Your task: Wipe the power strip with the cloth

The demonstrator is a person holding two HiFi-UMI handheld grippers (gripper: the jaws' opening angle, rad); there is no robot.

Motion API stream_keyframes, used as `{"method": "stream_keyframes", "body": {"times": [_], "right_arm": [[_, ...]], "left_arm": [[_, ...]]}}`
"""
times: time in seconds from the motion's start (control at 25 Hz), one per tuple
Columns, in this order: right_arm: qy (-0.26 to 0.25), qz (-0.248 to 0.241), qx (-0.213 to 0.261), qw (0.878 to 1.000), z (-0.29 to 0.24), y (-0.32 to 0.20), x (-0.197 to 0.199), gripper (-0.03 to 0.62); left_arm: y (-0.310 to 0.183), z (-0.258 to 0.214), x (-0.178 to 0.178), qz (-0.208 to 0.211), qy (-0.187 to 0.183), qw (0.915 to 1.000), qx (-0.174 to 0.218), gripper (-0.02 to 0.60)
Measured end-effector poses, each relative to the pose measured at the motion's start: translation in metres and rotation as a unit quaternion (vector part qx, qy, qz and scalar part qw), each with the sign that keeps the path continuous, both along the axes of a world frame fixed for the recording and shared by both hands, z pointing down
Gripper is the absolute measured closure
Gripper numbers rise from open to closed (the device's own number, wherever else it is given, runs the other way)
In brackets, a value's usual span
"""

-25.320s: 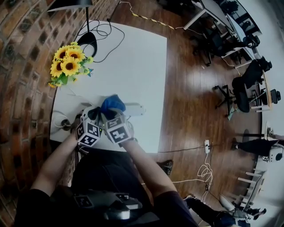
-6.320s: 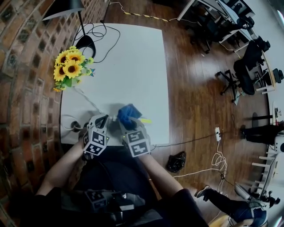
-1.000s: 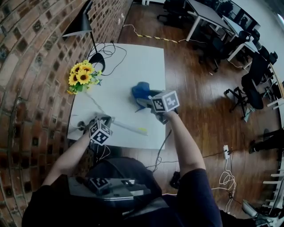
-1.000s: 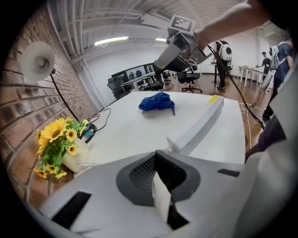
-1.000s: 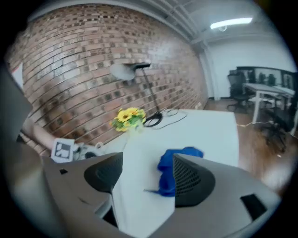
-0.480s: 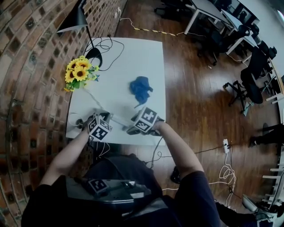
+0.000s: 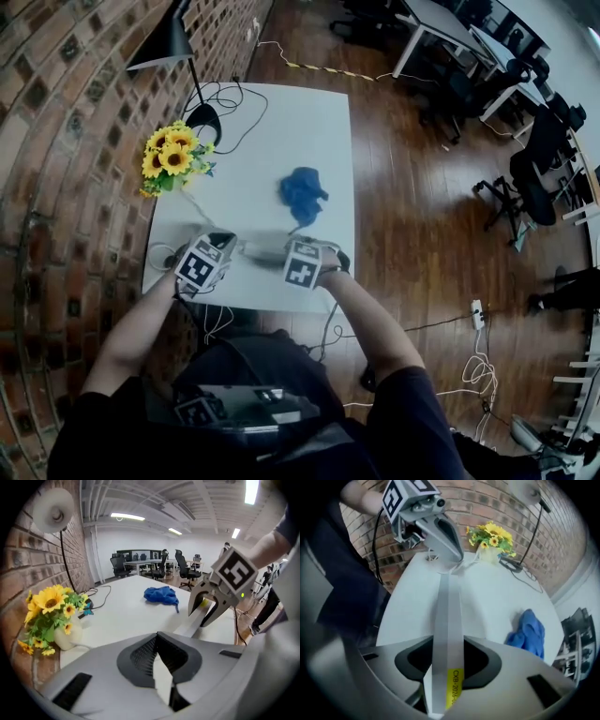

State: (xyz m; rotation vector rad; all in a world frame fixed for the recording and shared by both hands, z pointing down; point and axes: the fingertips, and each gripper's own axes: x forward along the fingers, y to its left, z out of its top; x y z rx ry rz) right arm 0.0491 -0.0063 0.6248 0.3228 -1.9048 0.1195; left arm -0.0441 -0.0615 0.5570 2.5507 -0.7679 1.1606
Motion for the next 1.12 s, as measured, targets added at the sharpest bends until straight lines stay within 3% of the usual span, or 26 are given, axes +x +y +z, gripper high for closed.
{"method": "stream_keyframes", "body": {"times": [0.12,0.24,0.44,0.56,0.64,0.88,1.12], "right_arm": [[0.042,-0.028,0.090,0.995,0.002,-0.020,0.000,0.433],[0.089,-0.064,0.171,0.979,0.001,-0.034,0.003,0.430],[0.113,-0.077,0.232,0.963,-0.001,-0.040,0.004,0.425],[0.119,-0.070,0.262,0.955,-0.002,-0.039,0.005,0.425],[0.111,-0.060,0.274,0.953,-0.002,-0.037,0.005,0.430],[0.044,0.010,0.242,0.969,-0.002,-0.019,0.011,0.408],[0.015,0.012,0.228,0.973,-0.003,0.008,0.011,0.383]], "left_arm": [[0.000,-0.016,0.020,0.028,0.014,0.9992,0.026,0.560],[0.002,-0.015,0.037,0.051,0.002,0.9976,0.047,0.560],[0.000,-0.001,0.041,0.011,0.023,0.9997,0.000,0.558],[0.002,0.001,0.040,0.001,0.035,0.9994,-0.002,0.558],[0.005,0.000,0.040,0.009,0.035,0.9993,0.011,0.558],[0.020,0.006,0.039,0.055,0.001,0.9954,0.078,0.558],[0.042,0.008,0.036,0.078,-0.017,0.9905,0.112,0.560]]}}
